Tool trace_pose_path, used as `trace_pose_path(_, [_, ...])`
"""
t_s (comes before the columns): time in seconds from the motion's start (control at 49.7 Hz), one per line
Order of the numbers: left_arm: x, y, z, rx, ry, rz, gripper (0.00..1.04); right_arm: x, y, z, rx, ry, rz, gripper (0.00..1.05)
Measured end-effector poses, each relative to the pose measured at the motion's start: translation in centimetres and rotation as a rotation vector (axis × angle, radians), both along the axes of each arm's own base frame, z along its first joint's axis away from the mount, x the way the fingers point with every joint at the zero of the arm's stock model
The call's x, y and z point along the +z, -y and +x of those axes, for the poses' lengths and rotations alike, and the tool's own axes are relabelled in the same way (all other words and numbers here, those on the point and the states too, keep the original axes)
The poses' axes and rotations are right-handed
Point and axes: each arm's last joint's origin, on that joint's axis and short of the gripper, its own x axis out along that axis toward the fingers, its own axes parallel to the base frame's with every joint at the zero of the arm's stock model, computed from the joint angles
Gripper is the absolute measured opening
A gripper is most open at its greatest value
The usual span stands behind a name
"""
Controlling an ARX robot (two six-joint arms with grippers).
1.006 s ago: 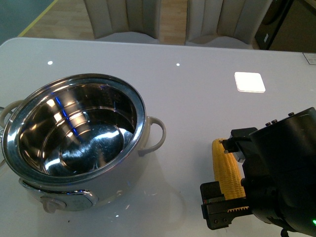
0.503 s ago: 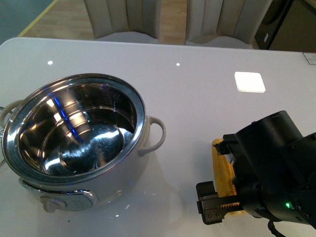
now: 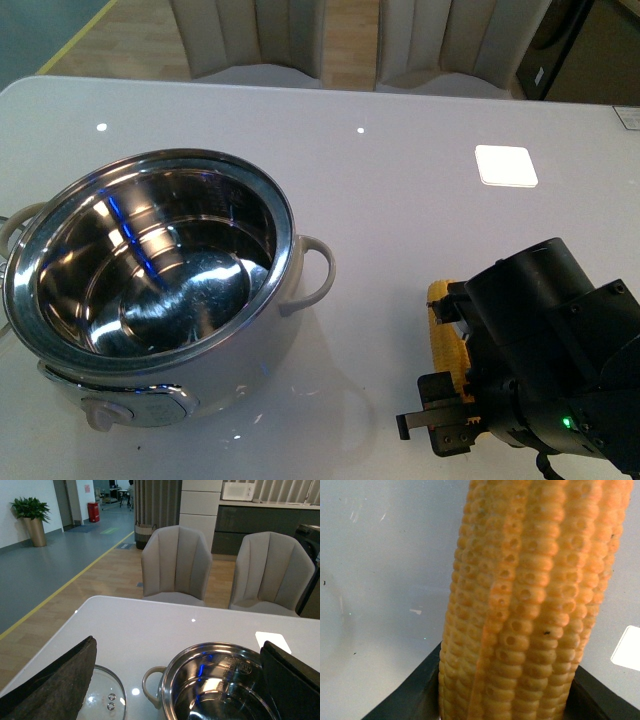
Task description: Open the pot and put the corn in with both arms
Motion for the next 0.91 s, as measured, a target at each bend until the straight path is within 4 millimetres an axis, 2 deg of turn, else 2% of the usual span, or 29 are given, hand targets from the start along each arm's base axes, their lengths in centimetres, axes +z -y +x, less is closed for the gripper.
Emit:
trace_pose_path(0.121, [0.0,0.0,0.0,0.0,0.0,0.0,0.98,0.0,-0.1,-0.5,0.013,-0.007,-0.002,0.36])
trace_pose_path(0.322, [0.0,0.0,0.0,0.0,0.0,0.0,0.98,0.8,-0.2,-2.1,0.05,-0.024,0.02,0.29])
trace_pose_path(0.483, [0.0,0.0,0.0,0.0,0.0,0.0,0.98,4.2,-0.6,-3.2,0.1,0.04,0.103,0.27])
trace_pose_path(0.644, [0.0,0.0,0.0,0.0,0.0,0.0,0.98,9.6,-1.8,-3.6,0.163,0.154,0.228,0.25])
trace_pose_path(0.745, [0.0,0.0,0.0,0.0,0.0,0.0,0.98,12.6,-3.7,-3.3,0.197,0.213,0.298,0.24])
trace_pose_path(0.906, [0.0,0.0,0.0,0.0,0.0,0.0,0.98,14.8,-6.6,-2.8,0.249,0.243,0.359,0.24])
